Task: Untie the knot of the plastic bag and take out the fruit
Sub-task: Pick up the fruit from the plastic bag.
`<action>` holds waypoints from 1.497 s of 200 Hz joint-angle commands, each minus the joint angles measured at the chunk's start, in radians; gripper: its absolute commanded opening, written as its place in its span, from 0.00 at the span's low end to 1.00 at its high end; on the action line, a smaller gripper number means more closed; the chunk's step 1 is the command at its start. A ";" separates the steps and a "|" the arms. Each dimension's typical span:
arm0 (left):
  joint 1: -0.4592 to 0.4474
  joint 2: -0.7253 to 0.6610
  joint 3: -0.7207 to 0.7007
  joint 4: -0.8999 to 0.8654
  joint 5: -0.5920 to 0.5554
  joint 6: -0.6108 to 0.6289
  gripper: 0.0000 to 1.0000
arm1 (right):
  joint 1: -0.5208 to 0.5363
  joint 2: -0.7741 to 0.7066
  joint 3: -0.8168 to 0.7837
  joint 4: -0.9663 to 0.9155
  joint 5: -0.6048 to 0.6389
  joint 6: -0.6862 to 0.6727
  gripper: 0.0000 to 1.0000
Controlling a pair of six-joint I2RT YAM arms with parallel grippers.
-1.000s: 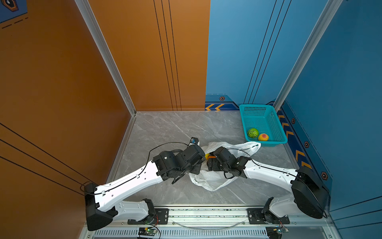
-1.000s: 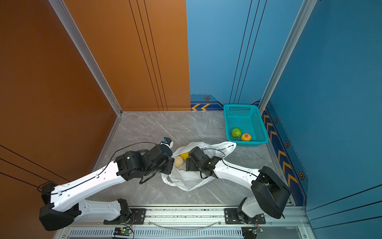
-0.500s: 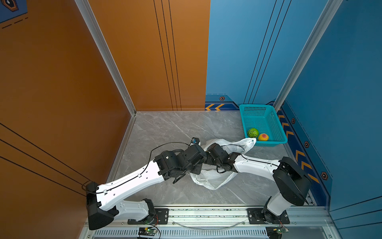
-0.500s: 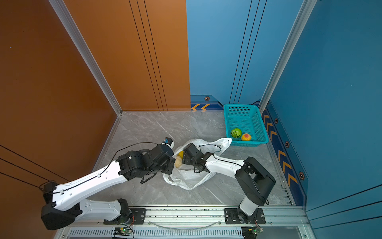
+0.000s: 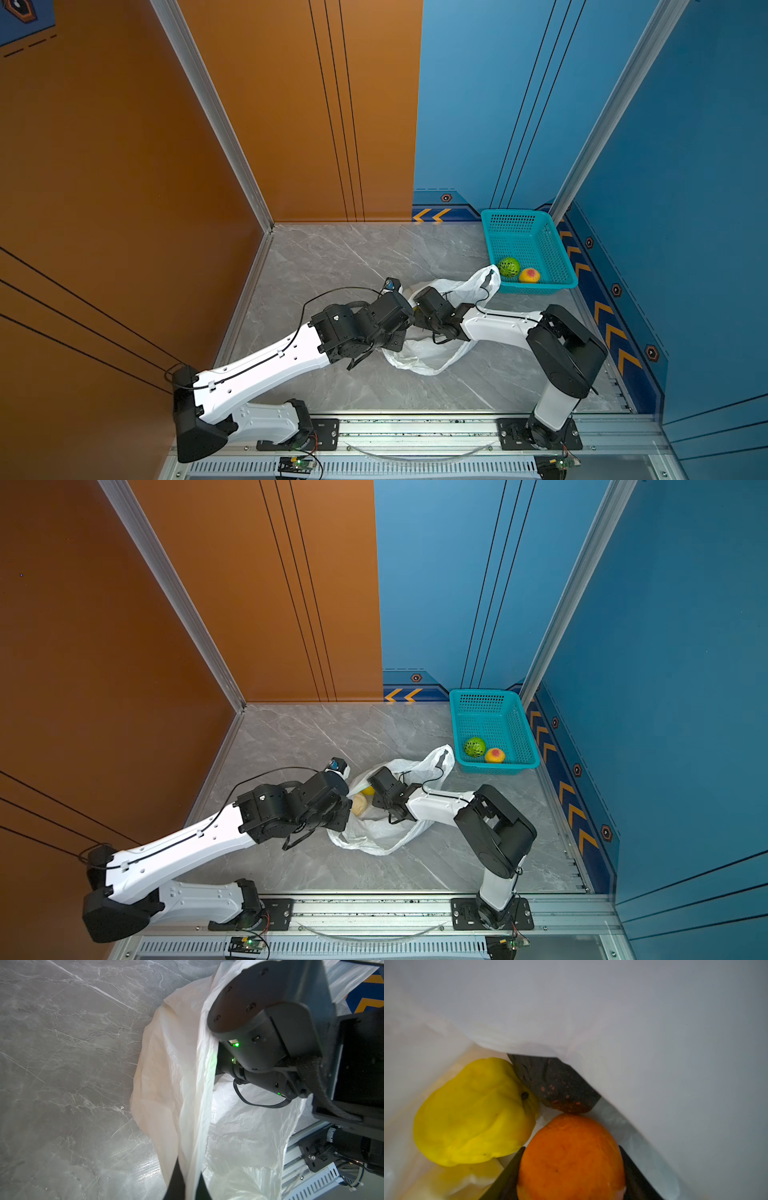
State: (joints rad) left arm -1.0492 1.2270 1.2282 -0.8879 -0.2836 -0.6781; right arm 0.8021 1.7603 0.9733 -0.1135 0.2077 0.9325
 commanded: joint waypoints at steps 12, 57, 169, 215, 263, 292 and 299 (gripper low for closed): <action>-0.008 -0.014 -0.005 -0.011 -0.005 0.000 0.00 | 0.007 -0.013 0.003 0.005 0.018 0.006 0.46; 0.005 -0.018 -0.012 -0.012 -0.025 -0.005 0.00 | 0.044 -0.085 -0.004 -0.057 -0.011 -0.016 0.43; 0.025 -0.015 -0.015 -0.012 -0.042 0.006 0.00 | 0.145 -0.411 -0.006 -0.305 -0.072 -0.073 0.44; 0.030 0.000 -0.004 -0.012 -0.043 0.012 0.00 | 0.145 -0.535 0.105 -0.492 -0.112 -0.115 0.43; 0.032 0.014 0.005 -0.012 -0.042 0.015 0.00 | 0.044 -0.605 0.244 -0.635 -0.176 -0.183 0.42; 0.034 0.018 0.007 -0.012 -0.039 0.020 0.00 | -0.092 -0.608 0.327 -0.640 -0.238 -0.236 0.42; 0.035 0.018 0.008 -0.012 -0.037 0.021 0.00 | -0.152 -0.602 0.347 -0.641 -0.246 -0.255 0.42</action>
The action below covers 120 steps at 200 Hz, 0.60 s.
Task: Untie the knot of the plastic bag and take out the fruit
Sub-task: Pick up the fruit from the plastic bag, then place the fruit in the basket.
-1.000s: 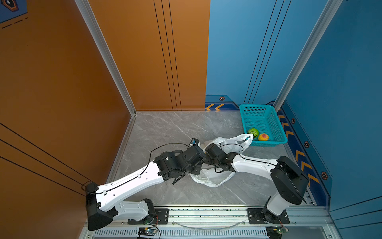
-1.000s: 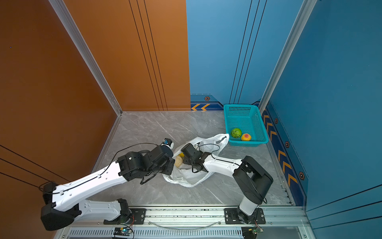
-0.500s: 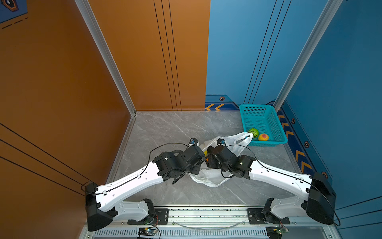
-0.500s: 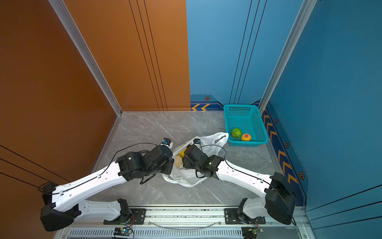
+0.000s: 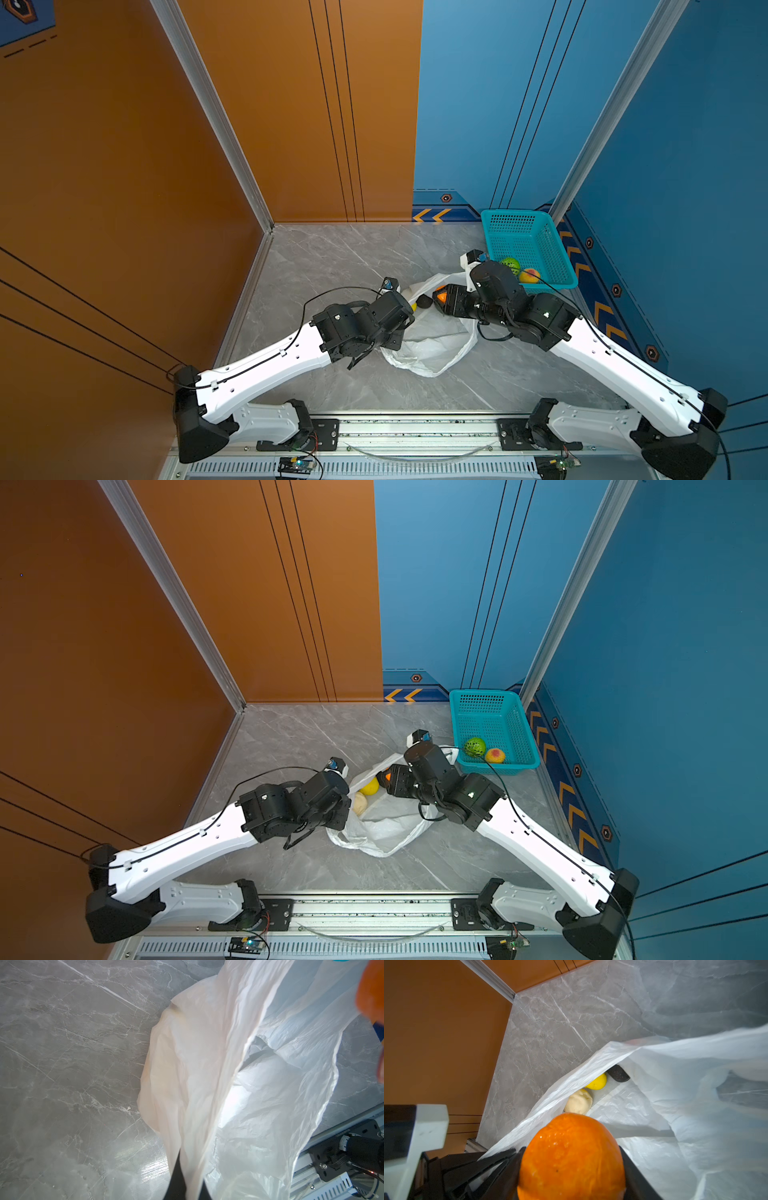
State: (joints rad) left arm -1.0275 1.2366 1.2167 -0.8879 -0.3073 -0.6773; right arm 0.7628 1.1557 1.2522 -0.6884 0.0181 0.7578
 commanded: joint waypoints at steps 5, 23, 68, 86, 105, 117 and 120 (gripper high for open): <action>0.014 0.009 0.020 -0.012 -0.013 0.021 0.00 | -0.143 0.009 0.082 -0.065 -0.063 -0.096 0.43; 0.014 0.008 0.024 -0.012 -0.013 0.025 0.00 | -0.266 0.027 0.114 -0.048 -0.096 -0.132 0.43; 0.018 0.007 0.027 -0.012 -0.011 0.027 0.00 | -0.568 0.095 0.098 0.085 -0.175 -0.158 0.43; 0.017 0.007 0.030 -0.012 -0.010 0.027 0.00 | -0.663 0.141 0.069 0.150 -0.175 -0.160 0.43; 0.019 0.009 0.033 -0.012 -0.012 0.028 0.00 | -0.746 0.211 0.042 0.231 -0.188 -0.150 0.43; 0.019 0.008 0.034 -0.012 -0.011 0.028 0.00 | -0.786 0.271 0.041 0.270 -0.193 -0.145 0.43; 0.019 0.009 0.034 -0.012 -0.011 0.028 0.00 | -0.793 0.288 0.043 0.280 -0.193 -0.144 0.43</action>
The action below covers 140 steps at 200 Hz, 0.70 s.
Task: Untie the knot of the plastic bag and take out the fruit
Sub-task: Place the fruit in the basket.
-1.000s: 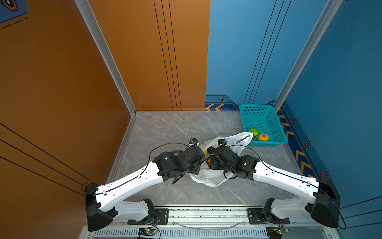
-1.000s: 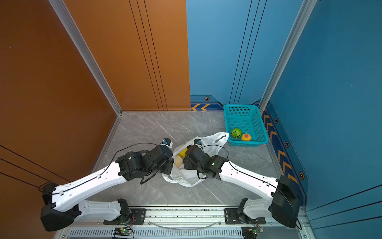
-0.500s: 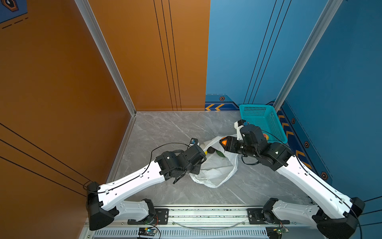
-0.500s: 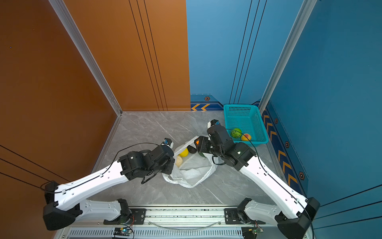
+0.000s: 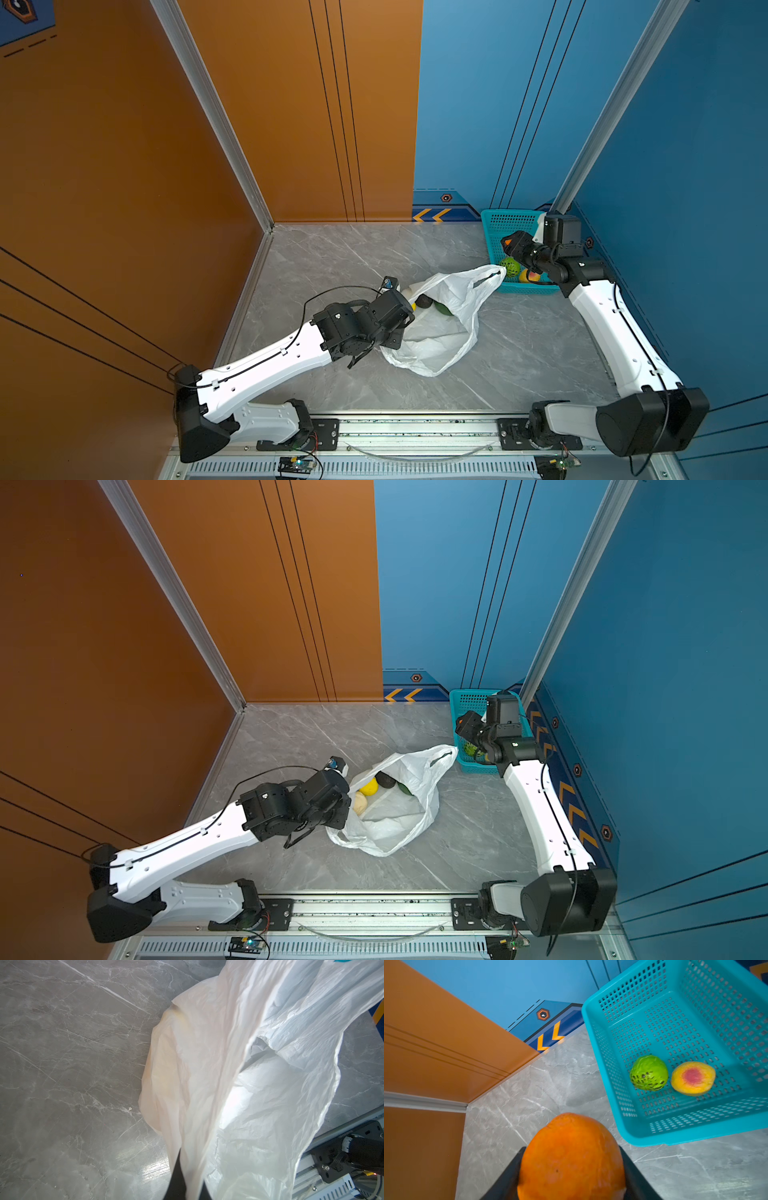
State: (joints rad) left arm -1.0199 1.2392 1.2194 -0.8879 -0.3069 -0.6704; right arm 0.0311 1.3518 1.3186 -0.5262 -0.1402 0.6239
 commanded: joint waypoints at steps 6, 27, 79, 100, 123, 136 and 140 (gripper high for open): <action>0.011 0.005 0.032 -0.013 -0.011 0.022 0.00 | -0.073 0.123 -0.019 0.136 -0.030 -0.014 0.43; 0.011 0.000 0.029 -0.012 -0.015 0.022 0.00 | -0.100 0.248 0.033 0.152 0.015 -0.047 0.43; 0.010 -0.013 0.018 -0.012 -0.026 0.017 0.00 | -0.153 0.526 0.181 0.137 0.074 -0.105 0.44; 0.012 -0.023 0.013 -0.011 -0.031 0.017 0.00 | -0.167 0.595 0.226 0.117 0.082 -0.115 0.44; 0.013 -0.030 0.005 -0.012 -0.035 0.011 0.00 | -0.171 0.638 0.251 0.104 0.087 -0.113 0.49; 0.012 -0.030 0.003 -0.012 -0.035 0.011 0.00 | -0.172 0.664 0.273 0.084 0.086 -0.112 0.55; 0.013 -0.030 0.003 -0.012 -0.035 0.011 0.00 | -0.172 0.672 0.280 0.079 0.085 -0.111 0.58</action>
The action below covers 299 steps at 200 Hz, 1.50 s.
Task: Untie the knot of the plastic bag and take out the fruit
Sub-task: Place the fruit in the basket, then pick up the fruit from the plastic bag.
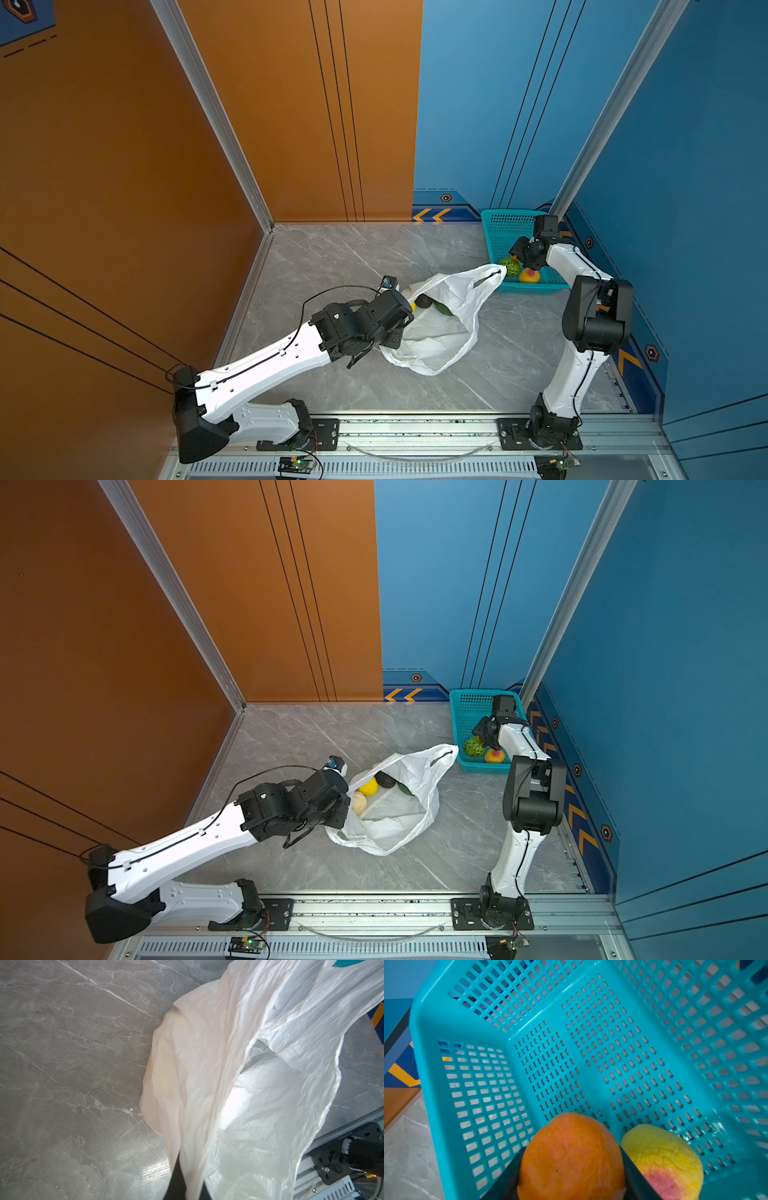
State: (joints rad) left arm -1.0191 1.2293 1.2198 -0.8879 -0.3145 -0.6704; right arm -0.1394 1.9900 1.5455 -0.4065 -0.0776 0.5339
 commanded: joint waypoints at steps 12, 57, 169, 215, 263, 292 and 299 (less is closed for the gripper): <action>0.012 -0.020 0.004 -0.013 -0.026 0.012 0.00 | 0.000 0.048 0.064 -0.056 0.022 -0.020 0.66; 0.017 -0.021 0.005 -0.011 -0.022 0.017 0.00 | 0.012 0.038 0.071 -0.073 0.032 -0.025 0.84; 0.025 -0.006 0.020 -0.010 -0.015 0.030 0.00 | 0.132 -0.332 -0.066 -0.206 -0.076 -0.098 0.96; 0.029 -0.004 0.027 -0.011 -0.011 0.037 0.00 | 0.258 -0.546 -0.067 -0.341 -0.083 -0.123 1.00; 0.032 0.002 0.027 -0.010 -0.008 0.038 0.00 | 0.453 -0.688 -0.054 -0.431 -0.044 -0.098 1.00; 0.032 0.008 0.029 -0.010 -0.003 0.040 0.00 | 0.587 -0.729 -0.072 -0.451 -0.032 -0.055 1.00; 0.031 0.008 0.029 -0.010 -0.003 0.040 0.00 | 0.618 -0.738 -0.082 -0.451 -0.026 -0.042 1.00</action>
State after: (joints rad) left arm -0.9958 1.2270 1.2198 -0.8879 -0.3141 -0.6464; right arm 0.3981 1.2831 1.4925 -0.7948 -0.1398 0.4496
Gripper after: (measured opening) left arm 0.045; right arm 0.998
